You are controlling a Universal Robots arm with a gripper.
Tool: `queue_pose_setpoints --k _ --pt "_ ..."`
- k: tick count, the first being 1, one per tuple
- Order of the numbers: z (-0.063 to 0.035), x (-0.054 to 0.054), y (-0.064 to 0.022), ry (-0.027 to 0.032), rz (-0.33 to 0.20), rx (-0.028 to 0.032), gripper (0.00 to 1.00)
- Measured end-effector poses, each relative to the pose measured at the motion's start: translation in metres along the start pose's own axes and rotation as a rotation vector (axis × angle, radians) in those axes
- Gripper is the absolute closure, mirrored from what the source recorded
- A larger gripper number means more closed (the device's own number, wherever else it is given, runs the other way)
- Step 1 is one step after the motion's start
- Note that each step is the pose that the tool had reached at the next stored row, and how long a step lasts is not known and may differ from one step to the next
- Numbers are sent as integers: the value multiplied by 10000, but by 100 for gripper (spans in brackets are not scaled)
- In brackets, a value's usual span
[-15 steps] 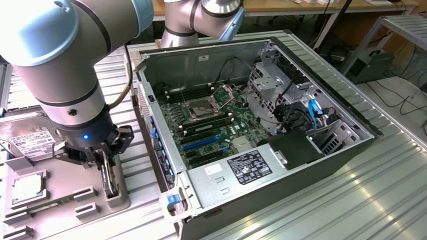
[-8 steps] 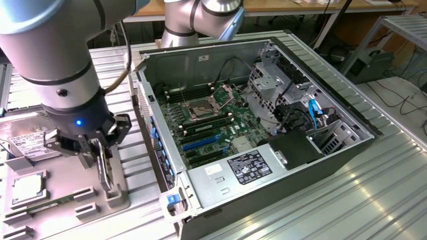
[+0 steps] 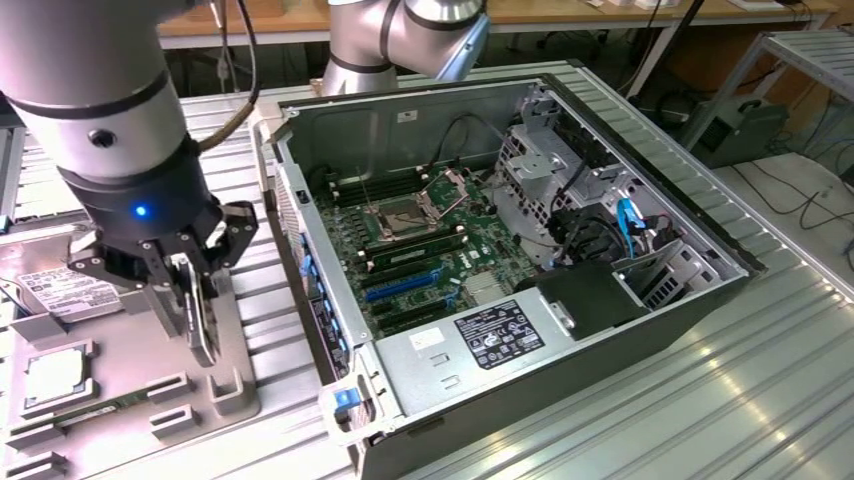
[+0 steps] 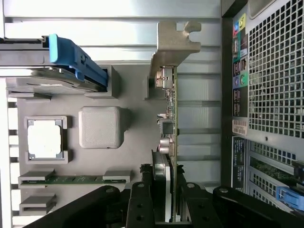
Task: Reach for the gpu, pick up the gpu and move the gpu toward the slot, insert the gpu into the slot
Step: 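Pick up the gpu and move the gpu toward the slot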
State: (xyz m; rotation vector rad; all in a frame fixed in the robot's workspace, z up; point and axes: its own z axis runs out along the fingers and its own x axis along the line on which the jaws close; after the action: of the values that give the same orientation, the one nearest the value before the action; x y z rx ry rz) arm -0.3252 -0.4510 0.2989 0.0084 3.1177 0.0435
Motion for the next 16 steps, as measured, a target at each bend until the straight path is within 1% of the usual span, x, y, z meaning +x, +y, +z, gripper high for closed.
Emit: queue_pose_setpoints --k 8,16 --pt "-328 -8 9 0 -1 0 72" --pt "-687 -16 19 0 0 0 72"
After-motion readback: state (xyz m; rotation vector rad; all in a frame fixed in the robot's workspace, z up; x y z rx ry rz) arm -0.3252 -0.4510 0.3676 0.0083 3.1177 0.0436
